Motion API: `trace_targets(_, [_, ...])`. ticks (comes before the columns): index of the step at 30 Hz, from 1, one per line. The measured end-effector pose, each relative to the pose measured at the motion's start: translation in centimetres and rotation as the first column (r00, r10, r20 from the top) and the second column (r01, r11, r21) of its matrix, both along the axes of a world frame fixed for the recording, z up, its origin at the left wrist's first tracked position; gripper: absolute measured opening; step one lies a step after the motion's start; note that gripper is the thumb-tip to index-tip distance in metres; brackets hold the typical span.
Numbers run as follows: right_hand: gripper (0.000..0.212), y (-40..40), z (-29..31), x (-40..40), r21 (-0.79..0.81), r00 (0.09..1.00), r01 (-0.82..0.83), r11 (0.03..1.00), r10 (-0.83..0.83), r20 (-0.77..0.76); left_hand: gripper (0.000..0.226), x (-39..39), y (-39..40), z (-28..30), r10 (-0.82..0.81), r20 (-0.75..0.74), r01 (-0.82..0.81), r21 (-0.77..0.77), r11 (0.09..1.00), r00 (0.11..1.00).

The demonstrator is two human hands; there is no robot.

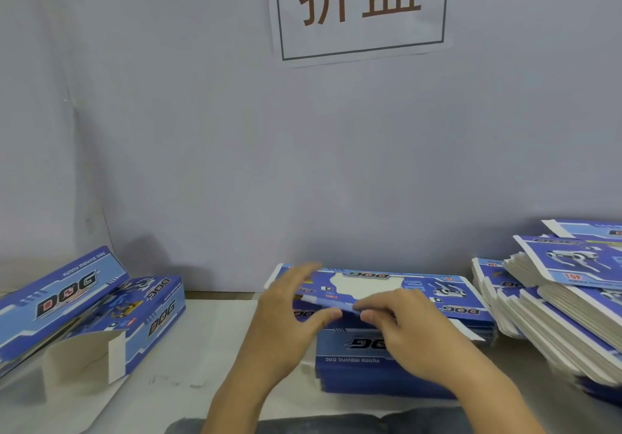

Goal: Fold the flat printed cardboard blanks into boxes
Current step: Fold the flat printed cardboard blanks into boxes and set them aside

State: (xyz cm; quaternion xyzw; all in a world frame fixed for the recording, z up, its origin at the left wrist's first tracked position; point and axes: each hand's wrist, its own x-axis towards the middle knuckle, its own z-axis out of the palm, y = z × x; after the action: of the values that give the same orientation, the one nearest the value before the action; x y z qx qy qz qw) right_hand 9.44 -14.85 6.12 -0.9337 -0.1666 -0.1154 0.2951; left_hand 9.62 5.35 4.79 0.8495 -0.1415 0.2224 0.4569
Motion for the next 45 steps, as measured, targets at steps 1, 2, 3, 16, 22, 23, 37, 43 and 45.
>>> trace_targets(1, [0.027,-0.1,0.1,0.1,0.023,0.997,0.014,1.000,-0.016,0.072,0.061,-0.1,0.0,0.2,0.035,0.062,-0.031,-0.067,0.997,0.997])
trace_targets(2, [0.028,-0.3,0.4,0.1,0.061,0.989,0.025,0.998,-0.033,0.147,0.071,-0.1,0.0,0.3,0.083,0.111,-0.068,-0.132,0.989,0.990])
trace_targets(3, [0.030,-0.4,0.7,0.1,0.112,0.970,0.031,0.993,-0.057,0.236,0.080,0.0,0.2,0.4,0.136,0.140,-0.107,-0.199,0.974,0.981])
trace_targets(16, [0.032,1.0,7.0,-4.2,0.659,0.771,-0.317,0.683,-0.219,0.598,0.048,-2.1,-0.8,4.2,0.017,0.225,0.107,-0.527,0.843,0.974])
trace_targets(22, [0.021,1.1,6.7,-4.3,0.767,0.916,-0.332,0.549,-0.008,0.402,0.056,-2.9,-0.9,5.9,0.057,0.314,0.115,-0.505,0.856,0.948])
trace_targets(23, [0.020,1.2,6.7,-4.3,0.777,0.920,-0.330,0.537,-0.002,0.392,0.069,-3.0,-0.9,6.0,0.065,0.343,0.125,-0.503,0.855,0.937])
trace_targets(37, [0.015,0.7,7.1,-4.3,0.705,0.935,-0.345,0.619,0.158,0.319,0.121,-4.3,-0.7,7.5,0.236,0.558,-0.230,-0.083,0.970,0.796])
trace_targets(43, [0.036,3.7,5.9,-4.1,0.663,0.904,-0.315,0.679,0.001,0.428,0.117,-4.6,-2.4,7.5,0.100,0.617,-0.055,-0.091,0.994,0.781])
trace_targets(45, [0.039,4.3,5.1,-3.7,0.644,0.895,-0.303,0.702,-0.022,0.445,0.108,-4.7,-3.4,7.2,0.043,0.553,0.127,-0.266,0.956,0.832])
